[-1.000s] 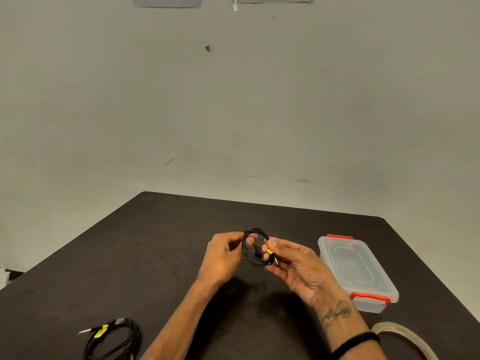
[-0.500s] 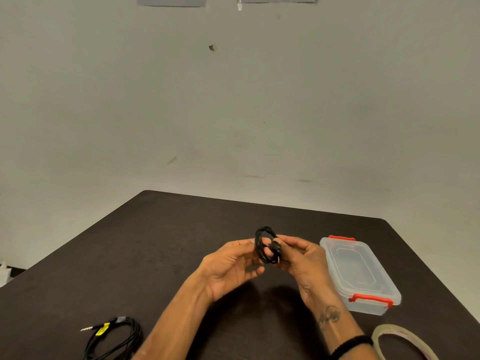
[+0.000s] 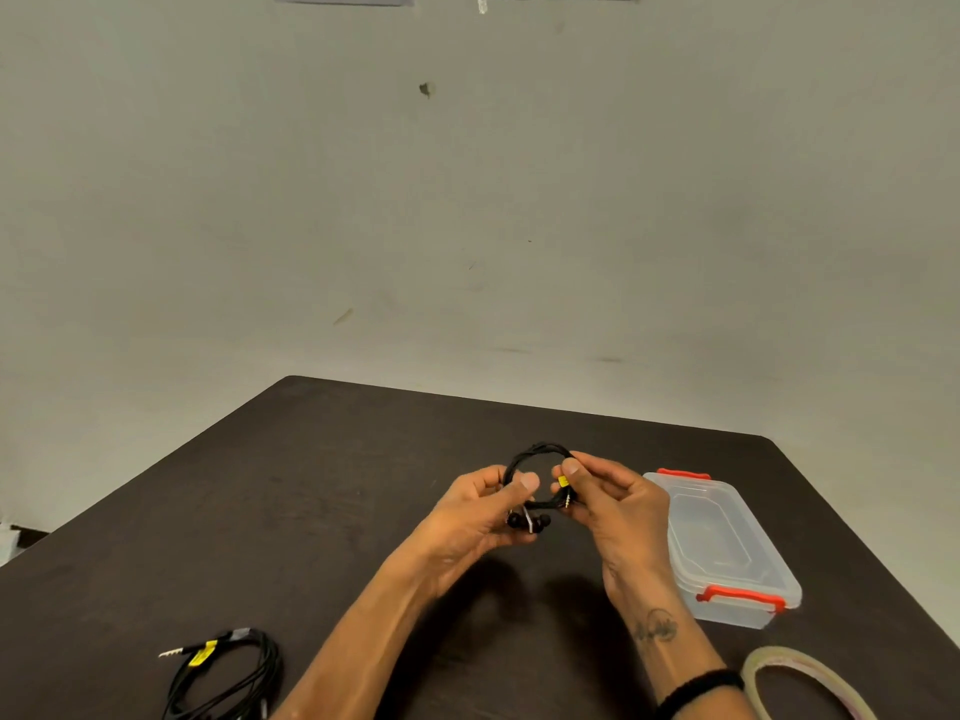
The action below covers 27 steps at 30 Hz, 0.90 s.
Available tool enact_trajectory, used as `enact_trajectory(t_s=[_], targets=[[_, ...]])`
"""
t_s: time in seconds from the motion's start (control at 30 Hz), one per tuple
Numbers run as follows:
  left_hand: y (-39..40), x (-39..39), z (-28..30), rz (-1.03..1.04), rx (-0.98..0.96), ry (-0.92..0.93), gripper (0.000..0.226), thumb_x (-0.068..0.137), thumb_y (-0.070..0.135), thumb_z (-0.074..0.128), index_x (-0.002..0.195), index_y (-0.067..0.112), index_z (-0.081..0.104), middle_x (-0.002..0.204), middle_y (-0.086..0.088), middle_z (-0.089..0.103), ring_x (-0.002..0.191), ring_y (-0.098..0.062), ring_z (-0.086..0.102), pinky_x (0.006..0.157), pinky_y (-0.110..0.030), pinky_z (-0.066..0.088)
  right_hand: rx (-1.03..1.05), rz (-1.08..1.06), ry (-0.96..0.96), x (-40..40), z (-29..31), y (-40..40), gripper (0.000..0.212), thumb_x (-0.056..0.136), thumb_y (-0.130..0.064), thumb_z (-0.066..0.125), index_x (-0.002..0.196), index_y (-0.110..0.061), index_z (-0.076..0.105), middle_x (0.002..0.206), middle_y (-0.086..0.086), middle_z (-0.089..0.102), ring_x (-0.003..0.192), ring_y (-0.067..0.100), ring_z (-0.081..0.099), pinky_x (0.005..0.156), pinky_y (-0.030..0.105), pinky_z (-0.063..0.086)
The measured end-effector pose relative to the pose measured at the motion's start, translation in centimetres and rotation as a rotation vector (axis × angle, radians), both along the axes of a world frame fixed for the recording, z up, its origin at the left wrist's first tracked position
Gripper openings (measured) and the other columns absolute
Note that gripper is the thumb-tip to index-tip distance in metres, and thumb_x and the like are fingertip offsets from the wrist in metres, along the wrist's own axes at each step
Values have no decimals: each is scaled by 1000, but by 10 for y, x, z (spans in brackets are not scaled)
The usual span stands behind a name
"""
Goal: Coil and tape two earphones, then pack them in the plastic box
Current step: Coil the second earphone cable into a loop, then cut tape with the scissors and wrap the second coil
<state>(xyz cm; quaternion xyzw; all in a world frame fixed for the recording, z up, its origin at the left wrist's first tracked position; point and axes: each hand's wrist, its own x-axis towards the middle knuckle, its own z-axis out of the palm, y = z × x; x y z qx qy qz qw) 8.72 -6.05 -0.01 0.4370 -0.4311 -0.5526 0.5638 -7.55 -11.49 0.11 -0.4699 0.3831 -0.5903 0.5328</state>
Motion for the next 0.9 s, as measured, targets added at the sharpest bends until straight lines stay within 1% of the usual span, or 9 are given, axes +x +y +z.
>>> enact_trajectory(t_s=[0.07, 0.13, 0.23, 0.4, 0.5, 0.57, 0.63, 0.73, 0.9], targets=[[-3, 3, -3, 93, -56, -213, 15, 97, 19, 72, 111, 14, 69, 91, -6, 71, 85, -21, 74, 90, -39, 62, 8, -6, -9, 0, 0, 0, 18, 92, -6, 77, 110, -8, 78, 91, 8, 83, 88, 22, 81, 74, 33, 66], [-6, 4, -6, 180, -102, -382, 25, 96, 18, 73, 118, 25, 65, 88, -2, 76, 90, -25, 77, 94, -43, 61, 20, -3, 0, 1, 0, 0, 18, 91, -7, 77, 109, -9, 78, 91, 7, 83, 88, 22, 81, 74, 34, 66], [-9, 8, -10, 281, -134, -402, 36, 90, 19, 80, 120, 31, 62, 88, -1, 80, 90, -23, 78, 94, -42, 61, 55, 2, -1, 1, 0, 1, 18, 91, -9, 78, 109, -10, 77, 91, 8, 83, 88, 23, 81, 72, 34, 66], [-7, 15, -10, 350, -157, -561, 28, 90, 22, 80, 116, 30, 71, 92, 3, 81, 86, -8, 77, 90, -34, 63, 92, 4, 60, 2, -2, 1, 24, 92, -10, 78, 114, -16, 70, 91, 10, 82, 86, 22, 81, 67, 34, 65], [0, 17, -11, 414, -146, -548, 26, 89, 19, 80, 114, 26, 76, 85, 4, 81, 79, -8, 77, 89, -39, 64, 58, 23, 173, 6, -2, 7, 19, 93, -10, 78, 111, -10, 70, 91, 12, 81, 83, 21, 80, 67, 35, 66], [10, 21, -11, 444, -92, -537, 24, 89, 16, 79, 111, 25, 77, 83, 3, 81, 78, -10, 77, 89, -42, 64, 38, 66, 231, 7, -2, 15, 11, 94, -10, 77, 103, -7, 71, 90, 16, 80, 77, 20, 79, 66, 36, 66], [24, 27, -9, 434, -34, -561, 24, 89, 14, 78, 110, 23, 78, 86, 0, 81, 80, -15, 78, 88, -42, 64, 31, 116, 273, 8, -1, 28, 7, 95, -9, 75, 99, -5, 71, 87, 17, 80, 68, 21, 77, 64, 36, 67], [50, 34, -3, 352, 51, -626, 23, 89, 9, 77, 111, 18, 77, 91, -6, 81, 84, -19, 78, 88, -38, 64, 55, 166, 368, 4, -4, 55, 9, 94, -8, 76, 97, -2, 72, 84, 17, 79, 64, 23, 77, 63, 36, 67], [81, 41, -1, 166, 130, -810, 19, 89, 6, 74, 103, 18, 79, 88, -5, 81, 77, -14, 74, 79, -31, 60, 124, 210, 528, -10, -12, 94, 11, 94, -11, 77, 90, -1, 72, 77, 18, 78, 65, 26, 79, 70, 44, 66]])
